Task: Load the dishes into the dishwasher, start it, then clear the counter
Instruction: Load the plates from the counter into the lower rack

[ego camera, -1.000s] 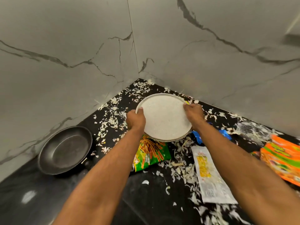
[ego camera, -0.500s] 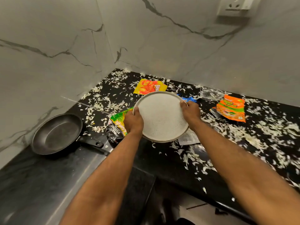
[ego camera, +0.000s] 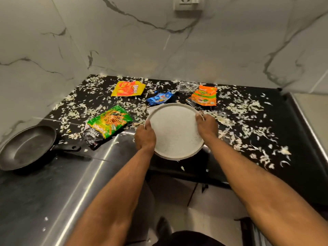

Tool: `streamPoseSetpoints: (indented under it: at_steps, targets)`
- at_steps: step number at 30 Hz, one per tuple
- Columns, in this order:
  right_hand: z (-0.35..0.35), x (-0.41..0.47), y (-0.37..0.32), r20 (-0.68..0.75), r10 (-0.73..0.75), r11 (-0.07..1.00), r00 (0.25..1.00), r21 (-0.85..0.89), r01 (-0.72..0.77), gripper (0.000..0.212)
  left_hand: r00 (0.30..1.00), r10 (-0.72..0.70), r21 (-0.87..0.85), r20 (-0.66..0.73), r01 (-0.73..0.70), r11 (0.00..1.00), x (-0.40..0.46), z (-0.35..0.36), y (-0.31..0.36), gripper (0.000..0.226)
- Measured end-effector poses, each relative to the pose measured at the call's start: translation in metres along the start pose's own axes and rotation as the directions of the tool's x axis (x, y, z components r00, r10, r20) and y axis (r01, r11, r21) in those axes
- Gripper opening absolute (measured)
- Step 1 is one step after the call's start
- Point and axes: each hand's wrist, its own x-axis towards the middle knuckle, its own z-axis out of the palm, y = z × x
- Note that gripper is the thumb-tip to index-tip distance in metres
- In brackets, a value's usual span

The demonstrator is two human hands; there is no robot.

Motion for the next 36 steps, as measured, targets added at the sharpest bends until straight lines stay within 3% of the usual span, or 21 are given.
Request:
streamPoseSetpoints:
  at_steps: [11,19,29,32,36]
  targets:
    - [-0.109,-0.062,0.102,-0.081,0.106,0.994,0.991,0.0,-0.106,0.036,0.988,0.097,0.008,0.123,-0.099,0.995,-0.129,0.051,0.0,0.053]
    - [-0.168,-0.107,0.171,-0.235,0.238,0.971,0.942,0.088,-0.224,0.036,0.948,0.139,0.031,0.286,-0.154,0.988,-0.2,0.089,0.005,0.05]
    - [-0.217,-0.19,0.244,-0.413,0.412,0.911,0.812,0.211,-0.355,0.034,0.795,0.233,-0.025,0.559,-0.265,0.964,-0.273,0.138,-0.009,0.052]
    - [-0.223,-0.226,0.268,-0.479,0.479,0.878,0.736,0.255,-0.405,0.04,0.726,0.256,-0.028,0.638,-0.31,0.95,-0.3,0.146,-0.022,0.047]
    - [-0.23,-0.271,0.3,-0.53,0.582,0.81,0.617,0.312,-0.496,0.033,0.652,0.242,0.014,0.719,-0.361,0.932,-0.341,0.151,-0.037,0.046]
